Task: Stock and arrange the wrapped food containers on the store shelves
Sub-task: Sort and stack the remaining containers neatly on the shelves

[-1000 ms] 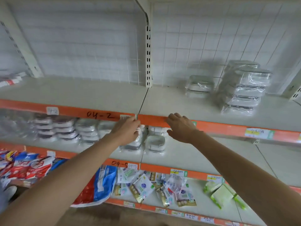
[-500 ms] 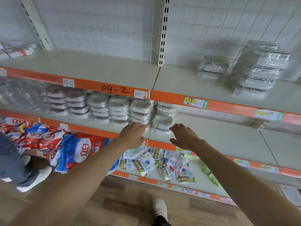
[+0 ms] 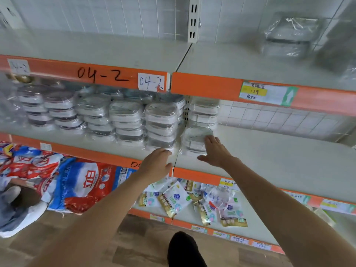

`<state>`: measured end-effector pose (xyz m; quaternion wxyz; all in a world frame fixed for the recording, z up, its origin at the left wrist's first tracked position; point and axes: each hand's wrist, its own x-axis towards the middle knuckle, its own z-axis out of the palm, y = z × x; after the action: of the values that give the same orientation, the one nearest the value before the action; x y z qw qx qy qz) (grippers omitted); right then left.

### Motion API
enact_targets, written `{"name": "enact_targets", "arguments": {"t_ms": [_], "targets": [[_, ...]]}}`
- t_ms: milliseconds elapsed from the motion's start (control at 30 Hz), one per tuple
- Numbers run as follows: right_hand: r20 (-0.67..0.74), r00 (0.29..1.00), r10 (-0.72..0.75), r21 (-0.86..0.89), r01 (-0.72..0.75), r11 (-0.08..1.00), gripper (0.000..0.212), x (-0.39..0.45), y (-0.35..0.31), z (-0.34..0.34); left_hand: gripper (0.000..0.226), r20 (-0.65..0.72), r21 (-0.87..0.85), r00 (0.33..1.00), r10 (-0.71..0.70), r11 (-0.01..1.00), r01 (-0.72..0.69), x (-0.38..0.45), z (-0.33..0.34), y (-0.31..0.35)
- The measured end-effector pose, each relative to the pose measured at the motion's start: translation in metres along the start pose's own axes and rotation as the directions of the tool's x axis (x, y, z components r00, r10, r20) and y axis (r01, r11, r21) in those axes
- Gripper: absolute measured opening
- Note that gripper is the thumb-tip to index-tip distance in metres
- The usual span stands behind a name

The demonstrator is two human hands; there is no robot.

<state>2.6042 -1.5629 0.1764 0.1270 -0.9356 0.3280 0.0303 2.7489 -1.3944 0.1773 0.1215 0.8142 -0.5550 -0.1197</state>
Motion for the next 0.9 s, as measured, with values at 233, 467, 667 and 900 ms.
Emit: {"name": "enact_targets", "arguments": {"t_ms": [233,467,667,900], "targets": [[-0.075,0.996,0.048,-0.053,-0.052,0.997,0.100,0.085,0.031,0.031,0.037,-0.071,-0.067,0.997,0.040,0.997,-0.044,0.060,0.062,-0.014],[-0.166,0.963,0.212,-0.075,-0.226,0.971,0.099,0.012,0.083,0.050,0.052,-0.022,0.061,0.999,0.025,0.998,-0.023,0.119,0.084,0.019],[-0.098,0.934,0.344,0.048,-0.341,0.939,0.096,-0.072,0.126,0.055,0.113,0.256,0.290,0.966,0.032,0.951,-0.109,0.159,0.102,0.038],[-0.072,0.931,0.358,0.077,-0.352,0.933,0.098,-0.120,0.119,0.057,0.102,0.138,0.348,0.982,0.130,0.922,-0.171,0.135,0.105,0.063]]}}
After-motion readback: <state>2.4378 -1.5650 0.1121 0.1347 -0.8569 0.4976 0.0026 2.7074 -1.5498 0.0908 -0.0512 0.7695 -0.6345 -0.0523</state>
